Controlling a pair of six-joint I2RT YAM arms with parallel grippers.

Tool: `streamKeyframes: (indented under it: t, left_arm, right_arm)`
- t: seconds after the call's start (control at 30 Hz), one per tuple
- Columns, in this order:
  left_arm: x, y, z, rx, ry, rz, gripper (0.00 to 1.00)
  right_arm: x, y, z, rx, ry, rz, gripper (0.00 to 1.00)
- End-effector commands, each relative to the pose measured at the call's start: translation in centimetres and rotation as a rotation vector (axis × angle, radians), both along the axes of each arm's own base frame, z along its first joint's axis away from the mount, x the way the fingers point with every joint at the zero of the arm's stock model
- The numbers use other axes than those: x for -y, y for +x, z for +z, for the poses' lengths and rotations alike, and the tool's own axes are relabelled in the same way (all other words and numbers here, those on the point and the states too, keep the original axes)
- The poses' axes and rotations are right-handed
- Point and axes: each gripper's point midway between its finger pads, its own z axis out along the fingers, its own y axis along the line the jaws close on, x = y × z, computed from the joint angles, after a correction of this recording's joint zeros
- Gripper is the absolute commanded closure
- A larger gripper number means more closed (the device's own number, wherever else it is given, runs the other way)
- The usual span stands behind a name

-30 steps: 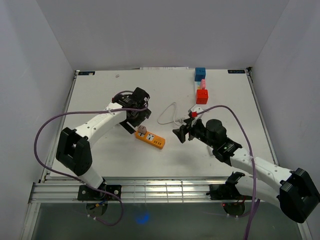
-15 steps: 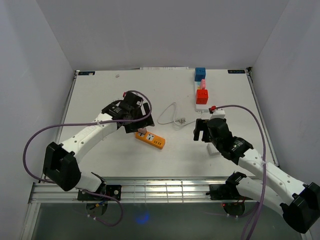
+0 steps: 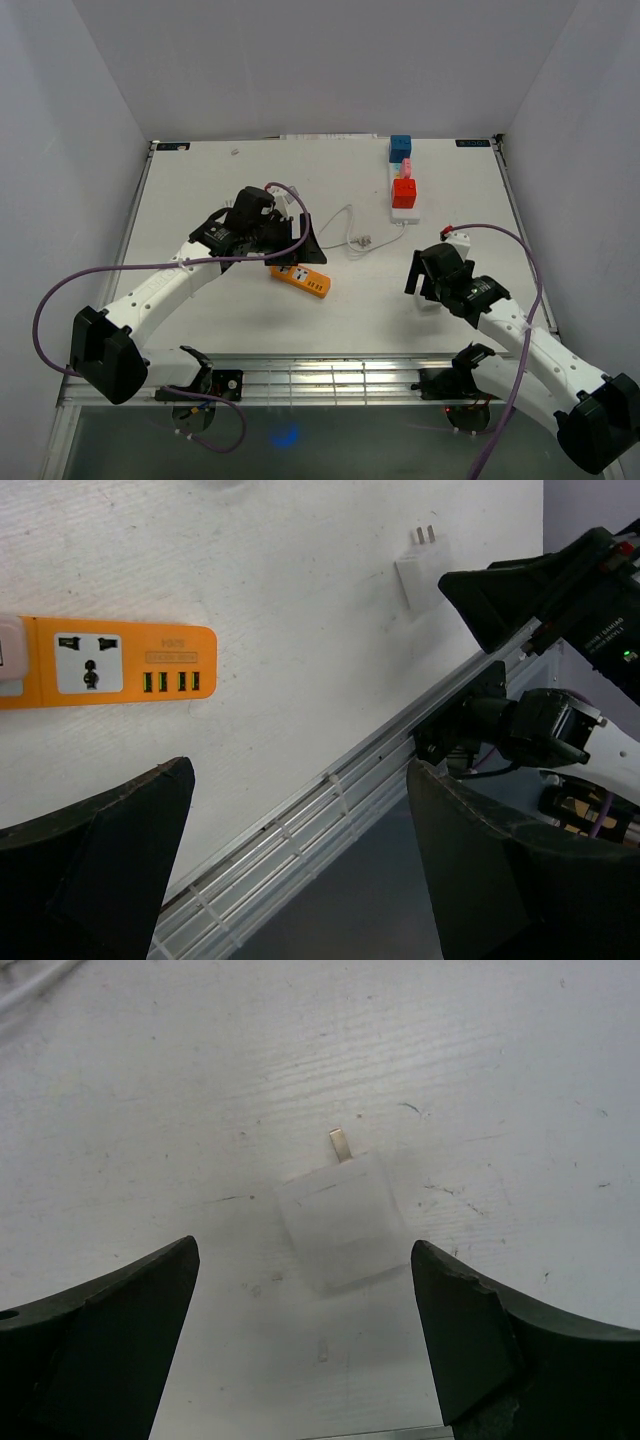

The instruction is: Insert the plug

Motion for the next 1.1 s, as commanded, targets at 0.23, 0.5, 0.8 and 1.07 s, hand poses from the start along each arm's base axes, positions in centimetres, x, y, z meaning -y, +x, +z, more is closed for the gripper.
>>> streamKeyframes:
  t: [0.23, 0.5, 0.8, 1.07]
  left_arm:
    - [0.2, -1.1, 2.3, 0.1, -0.064, -0.097, 0.02]
    - [-0.2, -1.1, 1.8, 0.102, -0.036, -0.093, 0.02]
    - [-0.3, -1.1, 1.5, 0.093, -0.021, -0.095, 0.02]
    - [-0.3, -0.9, 1.1, 0.082, -0.012, -0.088, 0.02]
  right_arm:
    - [1.1, -0.6, -4.2, -0.147, -0.015, -0.063, 0.06]
    - [0.9, -0.7, -5.3, -0.2, -0.024, -0.044, 0.05]
    - [-4.2, -0.3, -4.3, -0.185, 0.165, 0.106, 0.23]
    - [-3.9, 0.2, -4.2, -0.162, 0.118, 0.087, 0.18]
